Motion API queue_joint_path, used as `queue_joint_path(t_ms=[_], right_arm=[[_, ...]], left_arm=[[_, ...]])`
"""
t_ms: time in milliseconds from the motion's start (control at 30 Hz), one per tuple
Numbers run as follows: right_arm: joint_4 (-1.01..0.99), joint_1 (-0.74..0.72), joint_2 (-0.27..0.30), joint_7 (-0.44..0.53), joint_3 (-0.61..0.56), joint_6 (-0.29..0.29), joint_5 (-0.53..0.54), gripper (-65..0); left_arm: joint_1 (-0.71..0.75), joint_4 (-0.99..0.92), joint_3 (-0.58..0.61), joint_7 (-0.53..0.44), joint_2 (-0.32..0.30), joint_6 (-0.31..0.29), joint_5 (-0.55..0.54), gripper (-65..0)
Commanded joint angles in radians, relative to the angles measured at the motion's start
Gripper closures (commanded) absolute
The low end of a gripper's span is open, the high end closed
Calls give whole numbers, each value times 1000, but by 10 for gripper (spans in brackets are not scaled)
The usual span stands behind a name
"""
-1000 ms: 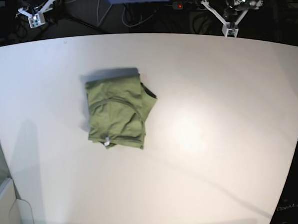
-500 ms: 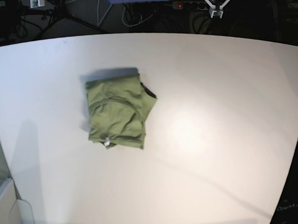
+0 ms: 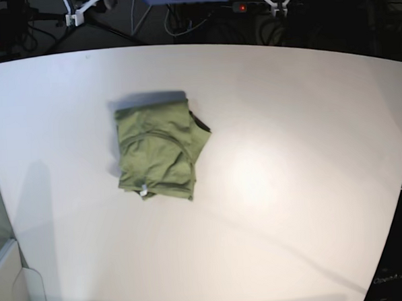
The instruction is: Fold the T-shirt properly
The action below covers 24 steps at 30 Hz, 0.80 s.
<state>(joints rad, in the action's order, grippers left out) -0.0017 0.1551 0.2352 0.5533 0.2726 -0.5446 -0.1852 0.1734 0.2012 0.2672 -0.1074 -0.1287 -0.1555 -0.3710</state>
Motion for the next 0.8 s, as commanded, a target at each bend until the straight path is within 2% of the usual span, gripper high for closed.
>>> queue_joint_path(t_ms=[0,67,133,233,267,300,467,533,600,700,767], right_arm=[[2,-2,13,20,1,28,-6,0],[2,-4,-10,20,0,119,-43,0],[2,-9,-33,20,0,222,-116,0],[2,-32,-61,-20,1,403,-211,0],[2,-39,-70,-60,3,453,-213,0],[2,-48,-83,-92,3,479,-216,0],[21,-75,-119,-212,7,501,-216,0],[58,-75,-135,-255,3,550,-216,-4],[62,-75,-135,-264,3,571,-216,-46],[64,-76,-135,-264,9,571,-213,-106],[62,-75,-138,-264,9,576,-211,-138]], left_arm=[[-21,-58,-1,-59,4,-13,0,-15],[-61,-154,1,-148,30,-40,2,-15],[-91,-201,1,-194,50,-59,2,-15],[-102,-201,1,-196,53,-77,2,-15],[-102,-201,1,-196,50,-82,2,-15],[-104,-188,1,-196,47,-85,2,-16],[-120,-139,2,-196,44,-86,4,-19],[-140,-145,4,-196,47,-86,4,-19],[-145,-145,4,-196,48,-103,4,-20],[-148,-141,4,-196,51,-161,4,-20],[-160,-145,2,-196,53,-174,4,-20]])
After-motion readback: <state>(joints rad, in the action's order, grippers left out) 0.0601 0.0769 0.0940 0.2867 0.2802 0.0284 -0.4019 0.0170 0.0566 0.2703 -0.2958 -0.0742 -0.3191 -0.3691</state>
